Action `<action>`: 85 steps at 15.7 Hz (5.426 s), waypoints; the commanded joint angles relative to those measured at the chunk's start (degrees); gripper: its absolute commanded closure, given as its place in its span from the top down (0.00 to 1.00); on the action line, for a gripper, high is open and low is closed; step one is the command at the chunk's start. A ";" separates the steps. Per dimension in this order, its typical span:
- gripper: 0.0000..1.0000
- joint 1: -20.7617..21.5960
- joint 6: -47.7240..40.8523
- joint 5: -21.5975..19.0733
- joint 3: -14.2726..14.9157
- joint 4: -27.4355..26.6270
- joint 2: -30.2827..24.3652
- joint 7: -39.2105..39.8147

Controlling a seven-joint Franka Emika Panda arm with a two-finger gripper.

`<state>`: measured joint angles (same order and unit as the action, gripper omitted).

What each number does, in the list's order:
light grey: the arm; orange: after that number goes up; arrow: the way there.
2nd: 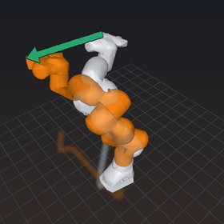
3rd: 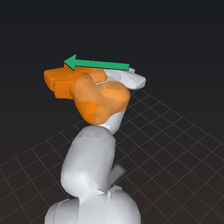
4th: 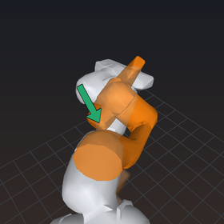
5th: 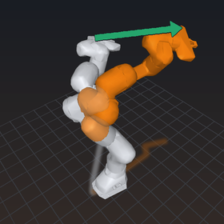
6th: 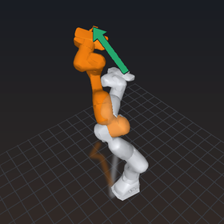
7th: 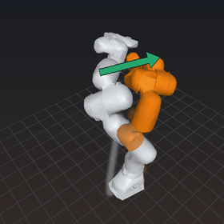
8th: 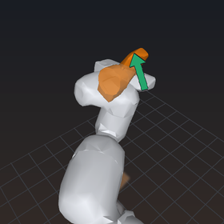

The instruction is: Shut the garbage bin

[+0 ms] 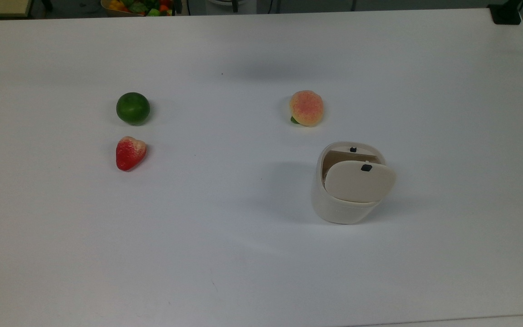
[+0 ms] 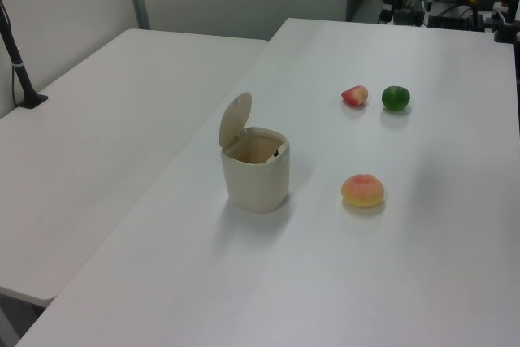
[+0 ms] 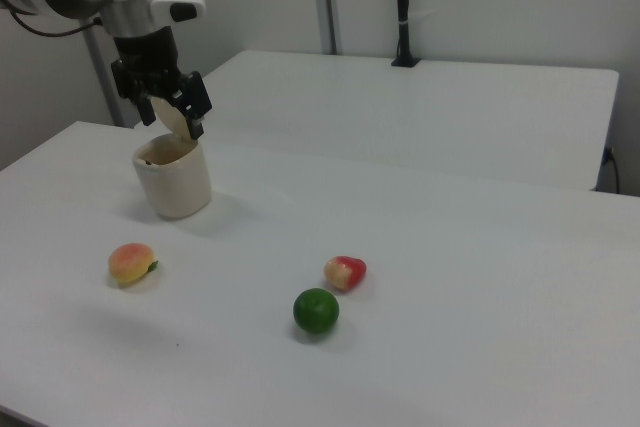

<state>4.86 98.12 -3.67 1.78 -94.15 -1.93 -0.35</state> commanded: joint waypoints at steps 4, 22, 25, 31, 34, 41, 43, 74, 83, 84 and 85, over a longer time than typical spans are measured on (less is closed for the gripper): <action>1.00 0.23 0.58 0.24 -0.11 -1.12 -1.14 0.70; 1.00 0.23 1.10 0.24 -0.11 -1.12 -0.97 0.88; 0.89 0.23 1.10 0.15 -0.11 -1.12 -0.79 1.49; 0.48 0.15 1.28 -0.55 -0.11 -1.03 -0.71 1.84; 0.22 0.15 1.80 -1.60 -0.29 -1.03 -0.53 1.23; 0.00 0.23 6.98 -2.39 -2.74 -1.38 0.79 0.70; 0.00 0.23 10.75 -2.40 -3.98 -1.38 1.14 0.53; 0.00 7.18 59.11 7.09 -10.31 6.44 25.13 -16.09; 0.00 9.11 63.68 9.03 -10.22 6.97 29.26 -16.09; 0.00 9.11 63.68 9.03 -10.22 6.88 29.09 -16.09; 0.00 9.02 63.60 9.03 -10.31 6.62 28.83 -16.00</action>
<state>13.36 160.97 4.05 -8.73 -88.03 26.72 -14.99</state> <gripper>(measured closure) 0.996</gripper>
